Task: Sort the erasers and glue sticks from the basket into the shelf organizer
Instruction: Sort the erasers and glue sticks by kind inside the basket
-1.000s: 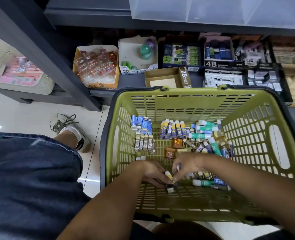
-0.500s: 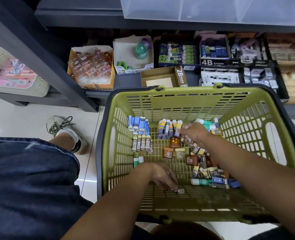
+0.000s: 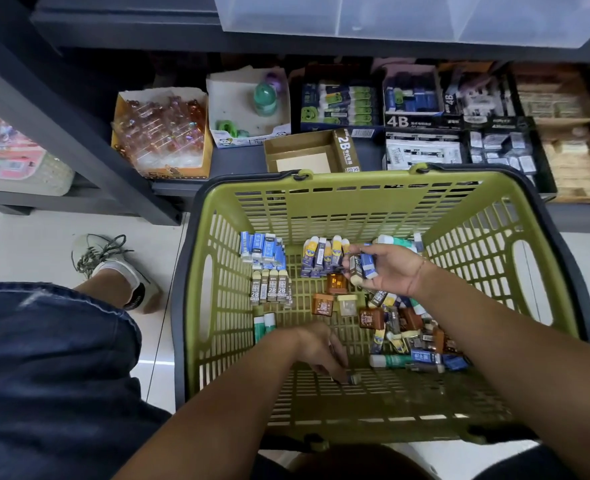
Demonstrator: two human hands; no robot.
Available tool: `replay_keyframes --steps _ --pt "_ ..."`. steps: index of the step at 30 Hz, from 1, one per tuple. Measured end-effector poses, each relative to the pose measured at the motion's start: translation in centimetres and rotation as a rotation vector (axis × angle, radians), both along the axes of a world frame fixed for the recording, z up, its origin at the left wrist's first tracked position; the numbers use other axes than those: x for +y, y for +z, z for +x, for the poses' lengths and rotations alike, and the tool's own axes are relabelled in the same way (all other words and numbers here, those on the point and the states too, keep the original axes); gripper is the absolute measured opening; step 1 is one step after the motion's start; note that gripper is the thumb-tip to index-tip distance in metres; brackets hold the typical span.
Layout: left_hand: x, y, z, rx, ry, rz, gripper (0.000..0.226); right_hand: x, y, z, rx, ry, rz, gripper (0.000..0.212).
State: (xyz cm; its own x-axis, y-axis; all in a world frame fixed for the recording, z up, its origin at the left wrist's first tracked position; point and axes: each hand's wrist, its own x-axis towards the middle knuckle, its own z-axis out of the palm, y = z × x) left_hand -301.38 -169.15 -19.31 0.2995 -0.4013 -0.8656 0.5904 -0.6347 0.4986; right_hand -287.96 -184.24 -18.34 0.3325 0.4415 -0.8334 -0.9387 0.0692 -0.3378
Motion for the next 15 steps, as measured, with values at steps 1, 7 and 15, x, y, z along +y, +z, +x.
replay_keyframes --steps 1,7,15 --pt "-0.2 0.1 0.1 0.001 -0.01 0.0 0.031 -0.5 -0.1 0.0 -0.002 -0.011 0.014 0.017" --pt "-2.0 0.7 0.9 -0.048 -0.214 0.083 0.031 -1.5 -0.7 -0.4 -0.099 0.035 -0.045 0.028" --pt "0.1 1.2 -0.3 -0.027 0.045 0.066 0.029 -0.3 -0.1 -0.2 -0.276 0.22 -0.309 0.012"
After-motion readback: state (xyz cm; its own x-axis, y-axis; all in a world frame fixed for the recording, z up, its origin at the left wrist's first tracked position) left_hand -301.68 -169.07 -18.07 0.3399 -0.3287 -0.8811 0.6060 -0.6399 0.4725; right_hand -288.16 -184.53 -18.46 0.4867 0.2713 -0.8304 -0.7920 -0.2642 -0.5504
